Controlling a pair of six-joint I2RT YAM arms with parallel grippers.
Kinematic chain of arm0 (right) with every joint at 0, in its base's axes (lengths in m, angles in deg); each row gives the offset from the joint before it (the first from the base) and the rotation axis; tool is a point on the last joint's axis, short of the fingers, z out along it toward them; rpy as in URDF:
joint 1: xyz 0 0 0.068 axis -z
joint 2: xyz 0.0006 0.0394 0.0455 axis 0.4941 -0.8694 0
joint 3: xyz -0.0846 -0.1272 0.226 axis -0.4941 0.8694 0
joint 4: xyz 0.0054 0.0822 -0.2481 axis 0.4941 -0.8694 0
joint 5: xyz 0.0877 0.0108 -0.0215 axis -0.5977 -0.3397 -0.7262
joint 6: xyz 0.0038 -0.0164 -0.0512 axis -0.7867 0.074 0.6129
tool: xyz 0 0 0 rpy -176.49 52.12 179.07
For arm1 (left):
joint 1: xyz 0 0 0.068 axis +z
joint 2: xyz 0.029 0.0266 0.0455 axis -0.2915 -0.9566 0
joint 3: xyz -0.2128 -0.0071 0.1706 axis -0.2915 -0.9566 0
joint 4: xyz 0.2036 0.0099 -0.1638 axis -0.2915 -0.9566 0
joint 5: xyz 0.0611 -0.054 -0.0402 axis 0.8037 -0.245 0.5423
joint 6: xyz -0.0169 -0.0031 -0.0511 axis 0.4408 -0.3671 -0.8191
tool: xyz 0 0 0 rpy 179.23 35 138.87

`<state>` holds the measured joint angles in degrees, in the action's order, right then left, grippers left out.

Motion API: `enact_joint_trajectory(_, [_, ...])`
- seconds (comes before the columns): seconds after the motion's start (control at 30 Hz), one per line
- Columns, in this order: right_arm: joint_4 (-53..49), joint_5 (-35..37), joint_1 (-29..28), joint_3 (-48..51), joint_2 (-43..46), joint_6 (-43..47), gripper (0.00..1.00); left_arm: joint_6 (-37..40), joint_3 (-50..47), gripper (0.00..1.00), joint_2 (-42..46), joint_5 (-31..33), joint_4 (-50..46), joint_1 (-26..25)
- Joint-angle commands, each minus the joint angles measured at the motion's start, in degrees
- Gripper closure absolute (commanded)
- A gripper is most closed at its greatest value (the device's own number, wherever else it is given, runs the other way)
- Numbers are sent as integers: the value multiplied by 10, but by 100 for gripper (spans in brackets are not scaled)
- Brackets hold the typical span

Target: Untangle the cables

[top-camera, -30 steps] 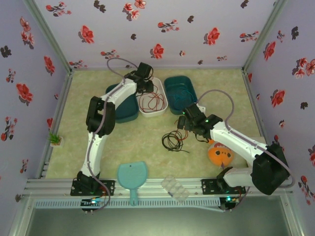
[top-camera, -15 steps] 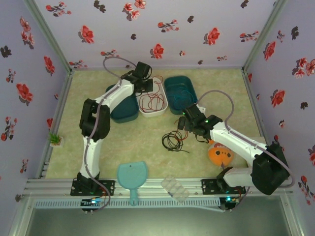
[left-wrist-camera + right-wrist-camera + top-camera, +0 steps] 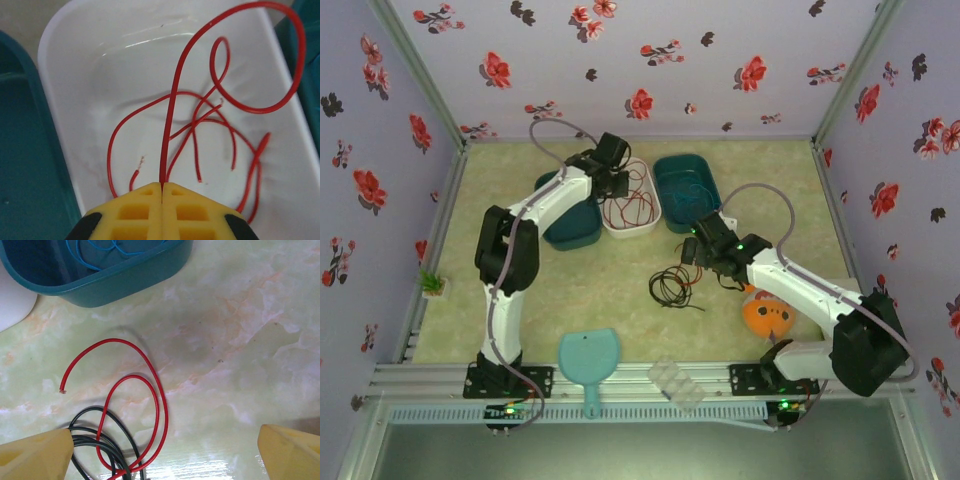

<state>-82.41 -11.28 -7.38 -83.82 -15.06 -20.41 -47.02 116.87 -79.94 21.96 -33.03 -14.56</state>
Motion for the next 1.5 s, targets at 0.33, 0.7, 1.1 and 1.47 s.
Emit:
enact_joint_trajectory(0.33, [-20, 17, 3, -16, -13, 7, 5, 22, 84, 100, -102, 46, -98, -7])
enact_joint_trajectory(0.7, [-22, 16, 4, -33, -37, 12, 6, 40, 119, 83, -114, 21, -112, -20])
enact_joint_trajectory(1.1, [-9, 23, 11, -10, -5, -3, 18, 36, 58, 51, -1, 24, -76, -30])
enact_joint_trajectory(1.47, [-12, 13, 35, -1, -32, -29, 28, 29, -10, 19, 85, 27, -35, -32])
